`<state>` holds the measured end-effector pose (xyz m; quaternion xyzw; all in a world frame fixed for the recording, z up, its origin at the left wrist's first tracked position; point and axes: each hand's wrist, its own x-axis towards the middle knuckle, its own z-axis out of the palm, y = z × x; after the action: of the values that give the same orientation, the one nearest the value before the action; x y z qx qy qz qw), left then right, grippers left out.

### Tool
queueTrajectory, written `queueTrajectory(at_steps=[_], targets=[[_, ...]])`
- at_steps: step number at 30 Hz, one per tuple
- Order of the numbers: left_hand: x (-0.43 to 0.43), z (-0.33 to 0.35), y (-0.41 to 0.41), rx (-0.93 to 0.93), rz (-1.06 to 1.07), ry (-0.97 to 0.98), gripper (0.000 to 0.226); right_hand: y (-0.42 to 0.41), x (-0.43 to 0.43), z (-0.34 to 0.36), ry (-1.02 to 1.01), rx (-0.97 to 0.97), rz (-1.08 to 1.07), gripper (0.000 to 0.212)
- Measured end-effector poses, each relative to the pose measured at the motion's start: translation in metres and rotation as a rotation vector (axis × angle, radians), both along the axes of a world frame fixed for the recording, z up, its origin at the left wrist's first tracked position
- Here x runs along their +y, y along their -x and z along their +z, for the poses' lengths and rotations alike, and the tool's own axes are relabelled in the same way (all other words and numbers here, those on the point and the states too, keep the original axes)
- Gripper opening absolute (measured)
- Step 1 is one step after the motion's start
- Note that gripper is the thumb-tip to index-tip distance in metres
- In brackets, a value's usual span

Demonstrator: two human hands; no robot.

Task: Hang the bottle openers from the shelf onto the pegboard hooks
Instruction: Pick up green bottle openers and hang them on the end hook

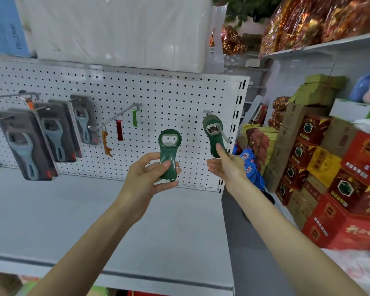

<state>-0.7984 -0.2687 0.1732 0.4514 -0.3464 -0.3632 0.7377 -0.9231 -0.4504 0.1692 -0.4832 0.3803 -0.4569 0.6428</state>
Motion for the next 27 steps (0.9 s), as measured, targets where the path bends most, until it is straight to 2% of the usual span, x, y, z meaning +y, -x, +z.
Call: queueTrajectory(at_steps=[8, 14, 22, 25, 27], targets=[[0.002, 0.002, -0.005, 0.007, 0.005, 0.026, 0.018, -0.006, -0.012, 0.002, -0.029, -0.028, 0.009, 0.028], [0.006, -0.001, -0.005, -0.028, -0.024, 0.034, 0.022, -0.007, -0.008, -0.003, -0.054, -0.030, 0.040, 0.030], [0.008, -0.006, 0.010, -0.076, -0.068, 0.030, 0.017, 0.013, 0.006, -0.010, -0.174, -0.054, 0.133, 0.031], [0.007, -0.009, 0.020, -0.065, -0.083, 0.021, 0.013, 0.029, 0.022, -0.013, -0.112, 0.030, 0.205, 0.032], [0.005, -0.011, 0.028, -0.064, -0.103, 0.019, 0.009, 0.042, 0.034, -0.011, 0.009, 0.111, 0.263, 0.032]])
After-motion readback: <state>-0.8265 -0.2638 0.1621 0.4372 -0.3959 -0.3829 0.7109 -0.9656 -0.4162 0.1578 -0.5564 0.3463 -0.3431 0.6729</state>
